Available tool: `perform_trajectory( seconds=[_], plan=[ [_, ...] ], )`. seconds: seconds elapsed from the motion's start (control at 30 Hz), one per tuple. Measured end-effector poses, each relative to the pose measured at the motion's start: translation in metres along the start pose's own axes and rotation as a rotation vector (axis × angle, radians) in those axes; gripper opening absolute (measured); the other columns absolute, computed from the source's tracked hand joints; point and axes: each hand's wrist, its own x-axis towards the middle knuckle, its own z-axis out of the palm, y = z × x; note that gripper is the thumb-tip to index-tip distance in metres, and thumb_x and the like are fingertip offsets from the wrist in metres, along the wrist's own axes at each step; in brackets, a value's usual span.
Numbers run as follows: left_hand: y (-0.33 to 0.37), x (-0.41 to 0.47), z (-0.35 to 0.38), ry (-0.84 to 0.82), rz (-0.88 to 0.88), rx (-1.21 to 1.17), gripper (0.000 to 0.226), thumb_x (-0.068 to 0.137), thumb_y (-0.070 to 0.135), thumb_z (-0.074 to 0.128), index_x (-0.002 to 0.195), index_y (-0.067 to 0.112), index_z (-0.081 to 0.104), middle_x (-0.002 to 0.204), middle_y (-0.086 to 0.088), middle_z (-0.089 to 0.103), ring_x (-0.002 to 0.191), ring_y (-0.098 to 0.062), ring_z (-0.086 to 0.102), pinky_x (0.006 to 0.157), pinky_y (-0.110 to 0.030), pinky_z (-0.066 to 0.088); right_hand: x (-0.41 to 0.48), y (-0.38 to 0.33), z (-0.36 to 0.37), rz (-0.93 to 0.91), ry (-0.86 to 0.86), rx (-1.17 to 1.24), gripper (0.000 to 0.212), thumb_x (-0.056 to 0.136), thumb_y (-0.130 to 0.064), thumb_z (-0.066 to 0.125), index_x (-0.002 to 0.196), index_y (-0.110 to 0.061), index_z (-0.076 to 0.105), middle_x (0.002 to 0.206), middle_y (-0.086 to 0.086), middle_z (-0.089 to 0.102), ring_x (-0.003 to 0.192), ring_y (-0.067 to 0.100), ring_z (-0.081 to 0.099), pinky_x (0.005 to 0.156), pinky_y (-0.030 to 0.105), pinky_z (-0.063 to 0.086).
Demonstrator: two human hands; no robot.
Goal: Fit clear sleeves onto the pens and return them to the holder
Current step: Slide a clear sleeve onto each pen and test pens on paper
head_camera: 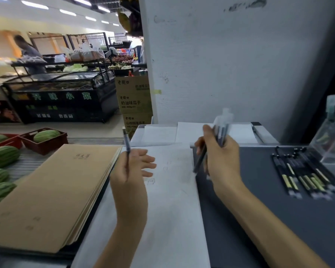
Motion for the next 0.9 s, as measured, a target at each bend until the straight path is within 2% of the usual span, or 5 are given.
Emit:
perform_trajectory(
  seconds=[0.1, 0.2, 0.53, 0.73, 0.9],
  plan=[
    [0.0, 0.004, -0.004, 0.083, -0.01, -0.005, 0.037, 0.104, 0.037, 0.043, 0.093, 0.015, 0.07, 0.079, -0.005, 0.074, 0.072, -0.022, 0.073, 0.059, -0.029, 0.056, 0.01, -0.001, -0.011, -0.141, 0.023, 0.053, 0.032, 0.105, -0.04, 0.06, 0.089, -0.013, 0.059, 0.059, 0.001, 0.06, 0.05, 0.012, 0.058, 0.046, 0.018, 0.045],
    [-0.003, 0.003, -0.002, 0.052, -0.023, 0.0, 0.034, 0.109, 0.029, 0.045, 0.092, 0.012, 0.069, 0.075, -0.006, 0.071, 0.068, -0.022, 0.07, 0.057, -0.029, 0.054, 0.016, 0.006, -0.011, -0.139, -0.027, 0.084, 0.032, 0.103, -0.041, 0.064, 0.074, -0.034, 0.051, 0.058, -0.006, 0.043, 0.051, 0.012, 0.04, 0.046, 0.022, 0.039],
    [-0.001, 0.002, -0.001, -0.016, -0.05, -0.017, 0.03, 0.111, 0.024, 0.047, 0.091, 0.014, 0.068, 0.062, 0.002, 0.059, 0.054, -0.013, 0.055, 0.052, -0.02, 0.049, 0.015, 0.018, -0.013, -0.07, 0.005, 0.025, 0.046, 0.096, -0.031, 0.073, 0.062, -0.025, 0.042, 0.056, 0.0, 0.032, 0.046, 0.011, 0.028, 0.043, 0.023, 0.026],
    [0.004, 0.002, -0.003, 0.044, -0.048, -0.056, 0.03, 0.11, 0.025, 0.048, 0.089, 0.013, 0.065, 0.06, 0.004, 0.052, 0.053, -0.011, 0.048, 0.051, -0.018, 0.041, 0.016, 0.019, -0.011, -0.108, 0.018, -0.03, 0.061, 0.097, -0.05, 0.066, 0.046, -0.022, 0.049, 0.046, 0.004, 0.049, 0.042, 0.017, 0.048, 0.039, 0.027, 0.039],
    [0.007, 0.004, -0.006, 0.095, -0.076, -0.079, 0.028, 0.109, 0.027, 0.047, 0.09, 0.015, 0.062, 0.06, 0.001, 0.051, 0.054, -0.014, 0.047, 0.05, -0.021, 0.04, 0.017, 0.021, -0.01, -0.06, -0.041, -0.072, 0.059, 0.101, -0.039, 0.067, 0.047, -0.021, 0.052, 0.047, 0.006, 0.052, 0.042, 0.022, 0.056, 0.047, 0.039, 0.049]
  ],
)
